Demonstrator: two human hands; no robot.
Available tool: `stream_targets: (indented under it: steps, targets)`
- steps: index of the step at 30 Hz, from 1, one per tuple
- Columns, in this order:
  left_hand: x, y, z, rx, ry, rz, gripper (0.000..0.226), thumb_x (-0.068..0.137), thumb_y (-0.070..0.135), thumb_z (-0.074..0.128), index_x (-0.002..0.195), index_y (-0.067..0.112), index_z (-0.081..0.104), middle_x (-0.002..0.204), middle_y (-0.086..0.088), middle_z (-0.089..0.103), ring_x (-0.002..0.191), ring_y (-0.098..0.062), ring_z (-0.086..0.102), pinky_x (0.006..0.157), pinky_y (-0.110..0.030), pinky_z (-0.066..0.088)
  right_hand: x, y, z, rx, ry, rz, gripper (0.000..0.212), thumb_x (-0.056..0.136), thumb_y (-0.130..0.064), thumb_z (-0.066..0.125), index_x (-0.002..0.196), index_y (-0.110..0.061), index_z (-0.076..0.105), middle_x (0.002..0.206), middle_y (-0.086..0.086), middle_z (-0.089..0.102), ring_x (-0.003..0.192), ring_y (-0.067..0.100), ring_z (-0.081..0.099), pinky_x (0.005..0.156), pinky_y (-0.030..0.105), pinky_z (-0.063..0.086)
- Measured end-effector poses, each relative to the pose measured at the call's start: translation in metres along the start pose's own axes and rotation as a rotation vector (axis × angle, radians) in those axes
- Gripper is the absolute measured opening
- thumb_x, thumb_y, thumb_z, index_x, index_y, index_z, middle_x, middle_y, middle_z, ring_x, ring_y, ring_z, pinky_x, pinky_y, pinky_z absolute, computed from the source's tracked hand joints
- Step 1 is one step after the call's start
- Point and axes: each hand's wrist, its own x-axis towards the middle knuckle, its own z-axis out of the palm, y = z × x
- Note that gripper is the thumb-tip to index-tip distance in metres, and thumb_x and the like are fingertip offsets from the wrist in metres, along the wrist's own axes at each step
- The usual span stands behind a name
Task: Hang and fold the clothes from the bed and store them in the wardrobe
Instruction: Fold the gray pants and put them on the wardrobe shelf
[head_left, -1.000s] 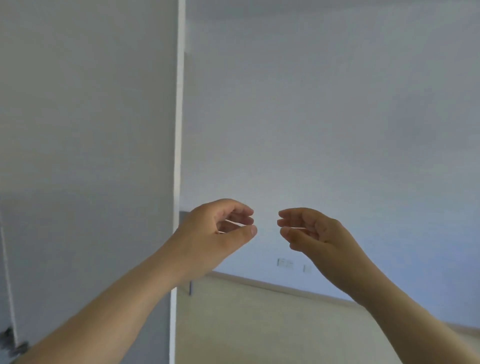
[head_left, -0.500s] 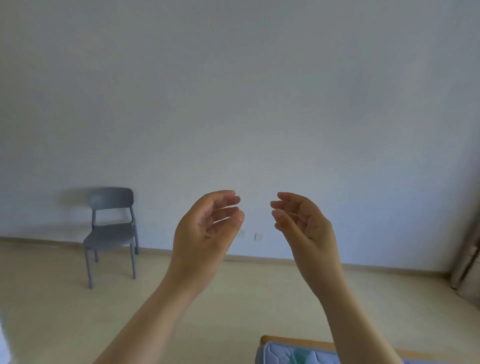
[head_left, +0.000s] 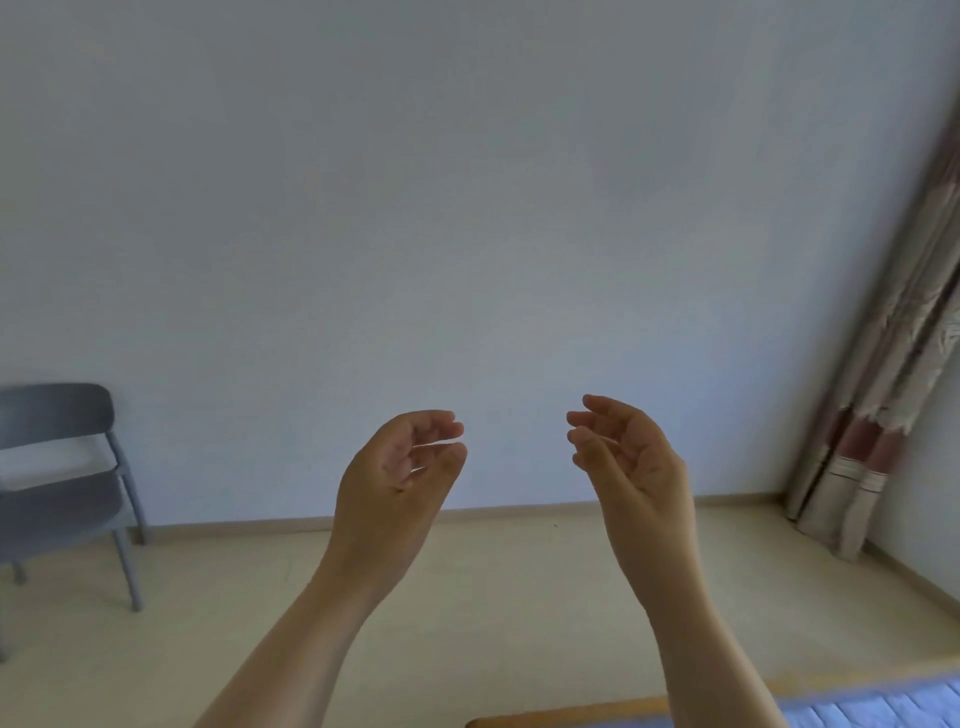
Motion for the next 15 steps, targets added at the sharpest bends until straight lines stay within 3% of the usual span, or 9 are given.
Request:
stream_targets:
  steps: [5, 9, 15]
  targets:
    - [0.074, -0.024, 0.031, -0.006, -0.008, 0.075, 0.021, 0.089, 0.018, 0.065, 0.106, 0.030, 0.066, 0.107, 0.016, 0.070, 0.101, -0.003, 0.066, 0.076, -0.010, 0.048, 0.073, 0.038, 0.005, 0.015, 0.037, -0.038, 0.024, 0.093, -0.014, 0.063, 0.113, -0.027, 0.064, 0.105, -0.008, 0.071, 0.100, 0.008, 0.067, 0.091, 0.037, 0.055]
    - [0.132, -0.034, 0.051, -0.056, -0.044, 0.144, 0.021, 0.089, 0.018, 0.066, 0.107, 0.029, 0.066, 0.108, 0.012, 0.071, 0.103, -0.009, 0.067, 0.086, -0.015, 0.051, 0.129, 0.058, 0.008, 0.011, 0.036, -0.079, 0.024, 0.093, -0.014, 0.063, 0.113, -0.029, 0.064, 0.106, -0.009, 0.071, 0.101, 0.009, 0.067, 0.088, 0.031, 0.053]
    - [0.209, -0.070, 0.071, -0.105, -0.117, 0.166, 0.022, 0.090, 0.014, 0.065, 0.108, 0.026, 0.066, 0.108, 0.011, 0.071, 0.103, -0.009, 0.067, 0.082, -0.011, 0.048, 0.198, 0.091, 0.020, -0.045, 0.079, -0.109, 0.025, 0.093, -0.016, 0.063, 0.114, -0.030, 0.063, 0.107, -0.011, 0.071, 0.103, 0.008, 0.066, 0.087, 0.029, 0.053]
